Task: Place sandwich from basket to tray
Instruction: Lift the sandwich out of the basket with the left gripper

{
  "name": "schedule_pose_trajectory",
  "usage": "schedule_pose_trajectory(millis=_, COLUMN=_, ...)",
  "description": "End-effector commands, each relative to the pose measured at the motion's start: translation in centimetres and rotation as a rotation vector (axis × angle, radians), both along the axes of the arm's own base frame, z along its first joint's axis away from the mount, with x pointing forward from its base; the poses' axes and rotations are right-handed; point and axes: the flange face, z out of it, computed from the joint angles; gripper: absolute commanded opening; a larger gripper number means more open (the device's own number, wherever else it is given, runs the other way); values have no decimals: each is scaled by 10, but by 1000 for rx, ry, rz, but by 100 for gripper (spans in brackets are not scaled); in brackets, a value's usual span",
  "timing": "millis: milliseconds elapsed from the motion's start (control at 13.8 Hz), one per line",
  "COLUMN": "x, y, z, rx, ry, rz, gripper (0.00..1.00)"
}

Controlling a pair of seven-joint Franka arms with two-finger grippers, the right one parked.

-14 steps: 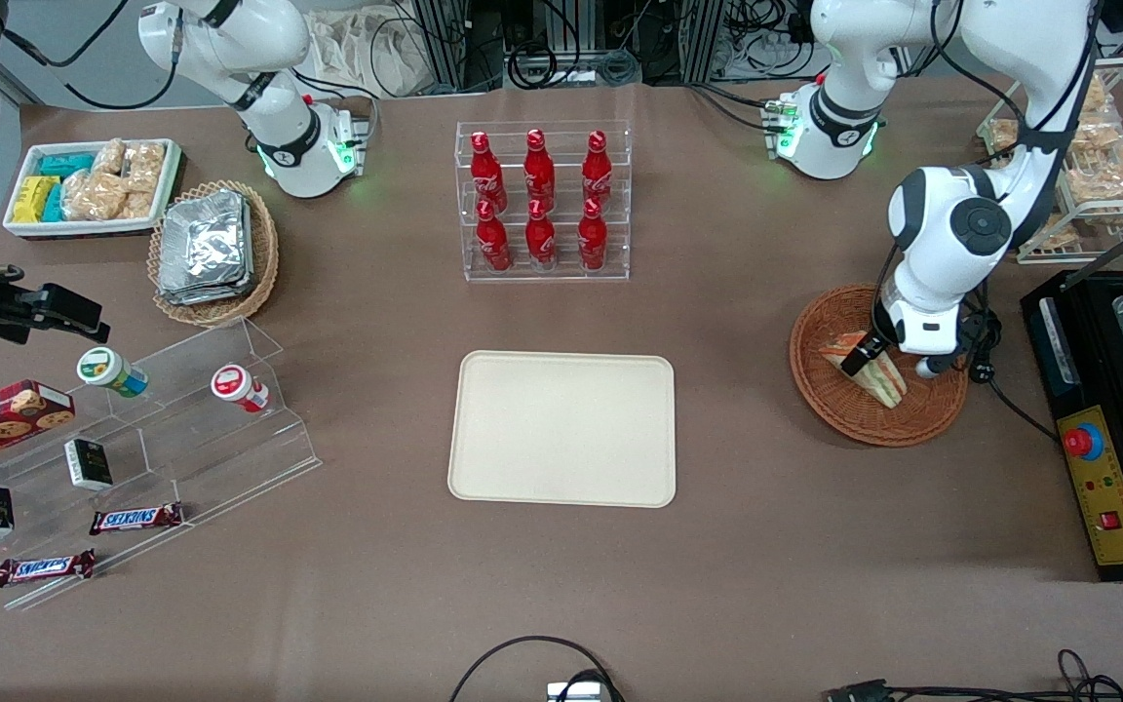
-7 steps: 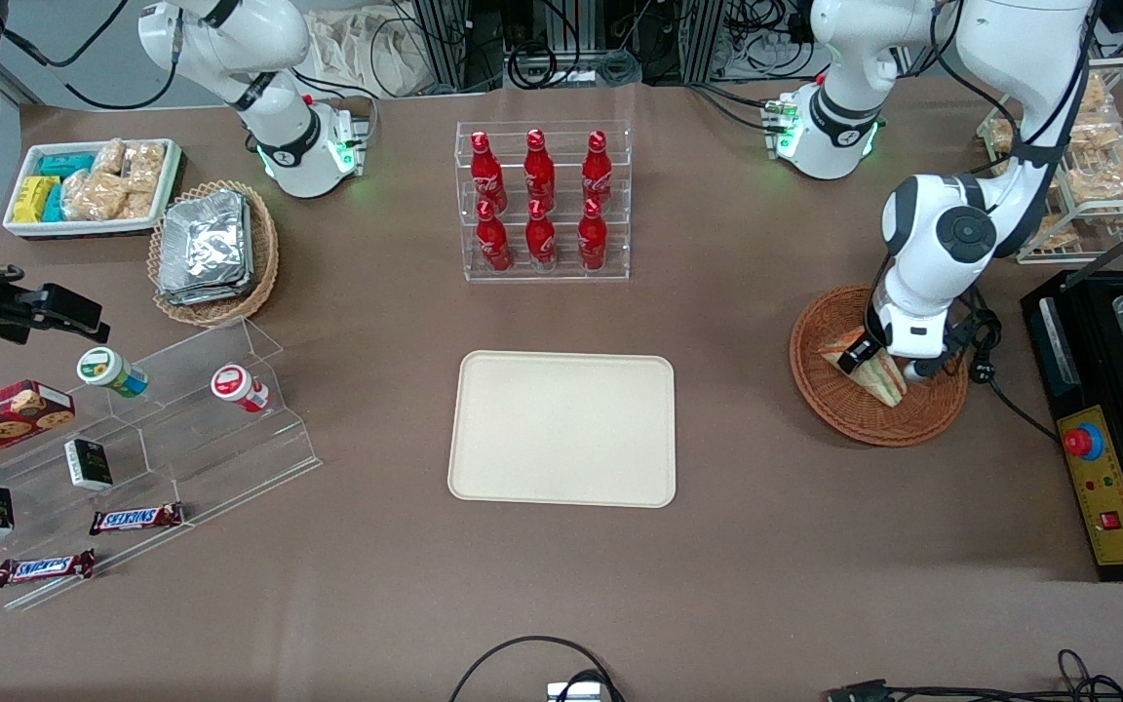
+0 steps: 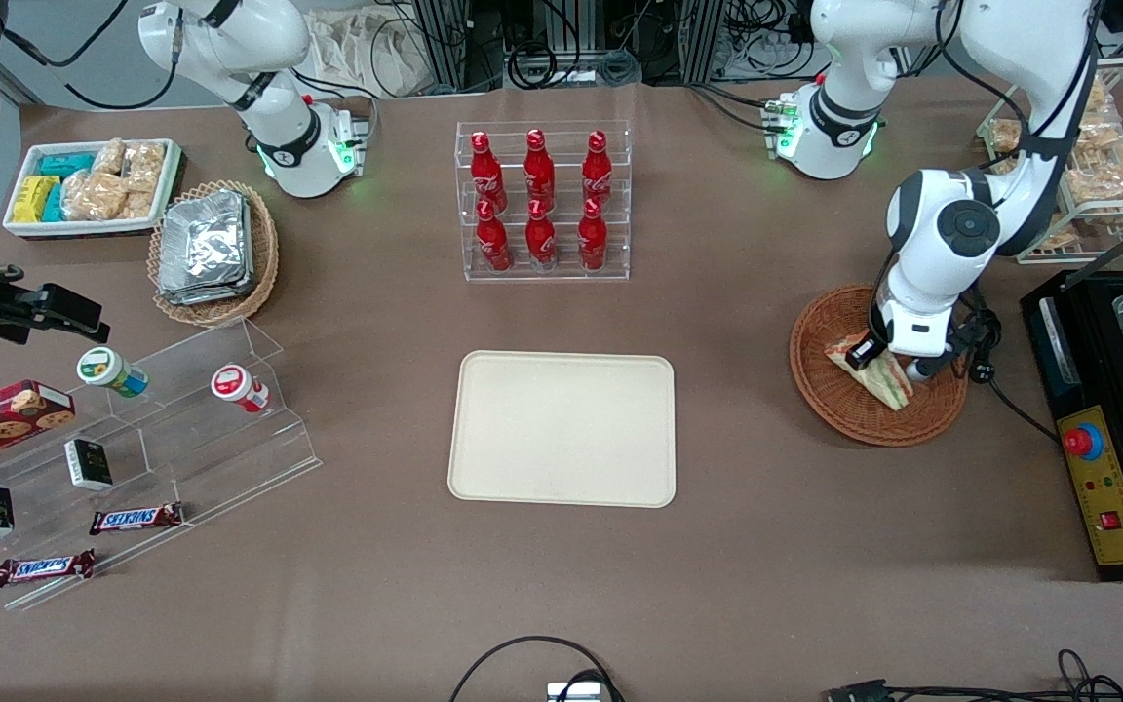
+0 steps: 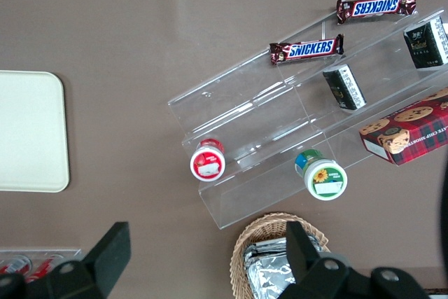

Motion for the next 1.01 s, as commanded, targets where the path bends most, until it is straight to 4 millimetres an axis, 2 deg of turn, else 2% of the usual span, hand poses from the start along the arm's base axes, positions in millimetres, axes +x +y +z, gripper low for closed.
schedule_pose_trajectory(millis=0, x=-4, y=-4, z=54, rx=72, ry=-6, rz=-153, gripper=25)
schedule_pose_trajectory(millis=217, x=-6, y=-6, z=81, rx=96, ry=-11, rz=-311, gripper=28)
schedule_pose_trajectory(millis=361, x=-9, y=-25, z=84, rx=99, ry=-15, rz=-375, gripper=30)
schedule_pose_trajectory(millis=506, x=-10, y=-47, z=87, rx=103, ry=-18, rz=-439, gripper=28)
schedule_pose_trajectory(millis=723, x=-7, y=-97, z=106, rx=119, ry=-4, rz=-595, gripper=22)
schedule_pose_trajectory(millis=940, x=-13, y=-142, z=113, rx=117, ry=-26, rz=-686, gripper=21)
